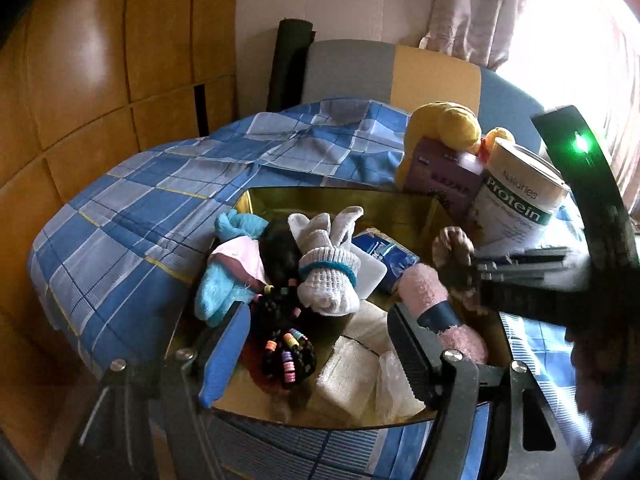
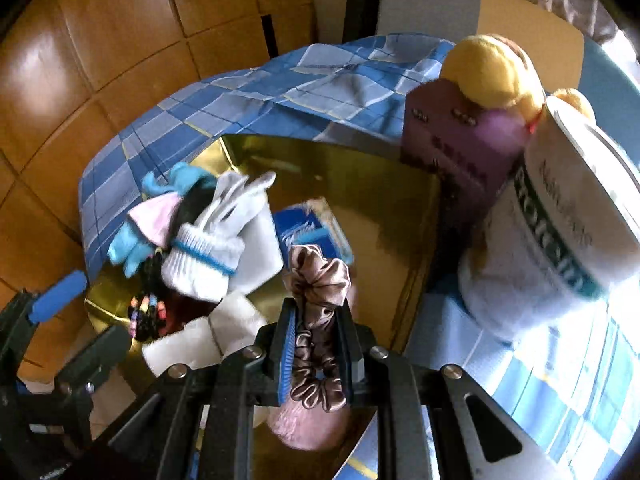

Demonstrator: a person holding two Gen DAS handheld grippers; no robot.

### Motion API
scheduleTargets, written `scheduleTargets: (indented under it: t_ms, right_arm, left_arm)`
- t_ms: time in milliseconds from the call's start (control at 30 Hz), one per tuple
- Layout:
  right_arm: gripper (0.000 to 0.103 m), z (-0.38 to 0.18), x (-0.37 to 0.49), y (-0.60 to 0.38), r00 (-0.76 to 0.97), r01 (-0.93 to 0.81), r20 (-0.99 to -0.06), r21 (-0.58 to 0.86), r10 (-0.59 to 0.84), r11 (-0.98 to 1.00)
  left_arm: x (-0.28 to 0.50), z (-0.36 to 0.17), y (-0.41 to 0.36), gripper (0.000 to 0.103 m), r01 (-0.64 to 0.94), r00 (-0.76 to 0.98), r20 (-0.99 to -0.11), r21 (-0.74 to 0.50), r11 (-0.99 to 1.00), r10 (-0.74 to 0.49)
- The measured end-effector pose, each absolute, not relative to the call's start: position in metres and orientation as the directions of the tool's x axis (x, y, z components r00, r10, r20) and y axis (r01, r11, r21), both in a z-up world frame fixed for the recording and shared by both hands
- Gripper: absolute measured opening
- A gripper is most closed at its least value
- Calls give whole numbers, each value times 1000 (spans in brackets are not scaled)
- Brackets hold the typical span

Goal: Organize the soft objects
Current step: 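Lower the scrunchie onto the pink towel roll and open the right tool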

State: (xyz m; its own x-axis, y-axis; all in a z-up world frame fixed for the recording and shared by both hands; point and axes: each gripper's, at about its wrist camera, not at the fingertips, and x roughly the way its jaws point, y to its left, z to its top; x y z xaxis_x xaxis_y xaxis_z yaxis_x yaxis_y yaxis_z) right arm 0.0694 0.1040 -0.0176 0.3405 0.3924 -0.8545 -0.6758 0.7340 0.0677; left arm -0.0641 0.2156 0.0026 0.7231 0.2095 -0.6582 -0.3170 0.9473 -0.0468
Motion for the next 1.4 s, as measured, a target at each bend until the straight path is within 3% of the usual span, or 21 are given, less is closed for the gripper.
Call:
scheduleTargets:
  t_ms: [433,700,867,933,1067,1200,1400]
  right_arm:
    - [17,-48,61,121,360,-655,-887,-21,288,756]
    - [19,-52,67,135,385,-641,-895,-82,227,763]
    - [24,-51,64,131,386,-631,-890,-64,241,773]
    - [33,-50,62,126,386,-625,-887,-48,255,779]
    - [40,-45,58,116,405,-607,-870,-25,282,795]
    - [41,-34,51,105,441,-590,-840,-7,315,807]
    - [43,-18,37,91,497,-565,-794,11,351,825]
  left_arm:
    - [-62,-3,222,75,-350,707,-669,-48,936,230]
    - [-63,-2,228,85,-366,710,-662,-55,929,240]
    - [-64,1,227,90,-365,714,-658,-57,929,240]
    - [-65,2,226,91,-365,717,-654,-56,929,242]
    - [-66,3,226,96,-372,716,-652,-52,927,250]
    - [-67,4,225,103,-380,712,-652,-44,924,261]
    - [-69,10,220,103,-376,722,-637,-34,926,270]
